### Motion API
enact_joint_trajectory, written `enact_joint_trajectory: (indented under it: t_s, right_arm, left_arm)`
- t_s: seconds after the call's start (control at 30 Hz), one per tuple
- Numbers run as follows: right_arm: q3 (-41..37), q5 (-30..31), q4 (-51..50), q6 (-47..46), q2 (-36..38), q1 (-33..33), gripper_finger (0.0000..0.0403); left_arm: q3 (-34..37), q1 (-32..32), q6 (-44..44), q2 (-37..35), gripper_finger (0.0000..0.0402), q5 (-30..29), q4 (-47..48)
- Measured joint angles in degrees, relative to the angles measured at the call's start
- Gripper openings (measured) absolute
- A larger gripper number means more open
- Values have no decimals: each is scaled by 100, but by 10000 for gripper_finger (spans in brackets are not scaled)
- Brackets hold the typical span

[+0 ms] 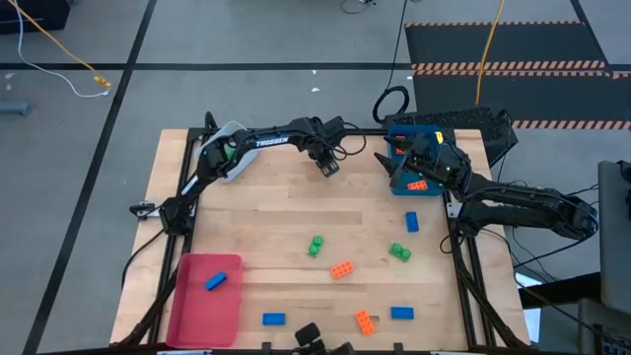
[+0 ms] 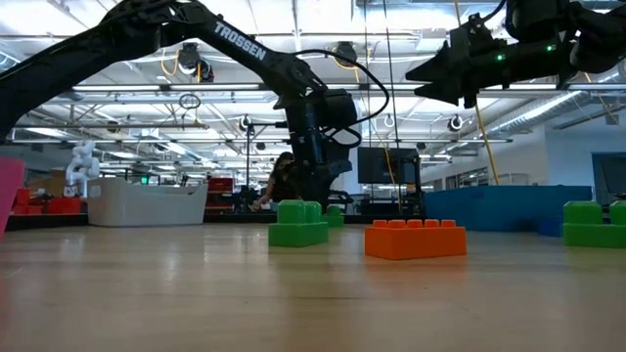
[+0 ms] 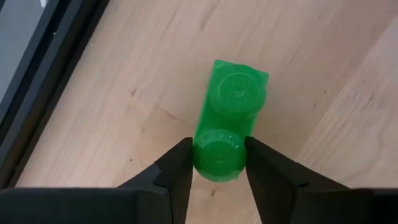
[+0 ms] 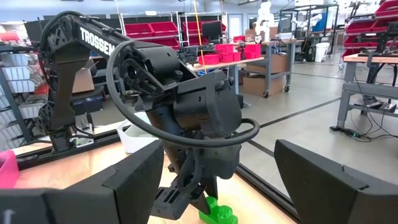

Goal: Sort & place blocks by color
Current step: Put the green game piece into the gray bin

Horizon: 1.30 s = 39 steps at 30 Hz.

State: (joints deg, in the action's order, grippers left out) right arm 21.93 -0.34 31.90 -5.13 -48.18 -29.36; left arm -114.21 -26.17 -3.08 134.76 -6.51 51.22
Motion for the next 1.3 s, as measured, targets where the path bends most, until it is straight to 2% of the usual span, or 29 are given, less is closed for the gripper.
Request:
enact_joint_trajectory:
  t_s: [0.2, 0.37, 0.57, 0.73, 0.9, 1.1, 1.3]
  right_arm:
    - [0, 0, 0, 24, 0, 0, 302]
    - [0, 2, 0, 28, 2, 0, 302]
    - [0, 1, -45, 65, 1, 0, 302]
    - [0, 2, -55, 87, 1, 0, 302]
    - [0, -14, -141, -9, 2, 20, 302]
    - [0, -167, -238, -174, 8, 22, 302]
    - [0, -297, -391, -253, 53, 24, 302]
  left_arm:
    - [0, -7, 173, -2, 103, -116, 14]
    - [-173, -86, 288, -2, 103, -160, 405]
    - [-486, -198, 306, -328, 103, -326, 1231]
    - [-487, -294, 288, -817, 103, -849, 2184]
    - [-365, -570, -101, -1352, 103, -1285, 3066]
    - [243, -924, -523, -2053, 103, -1366, 3125]
    - [1770, -1331, -941, -2882, 103, -1311, 2626]
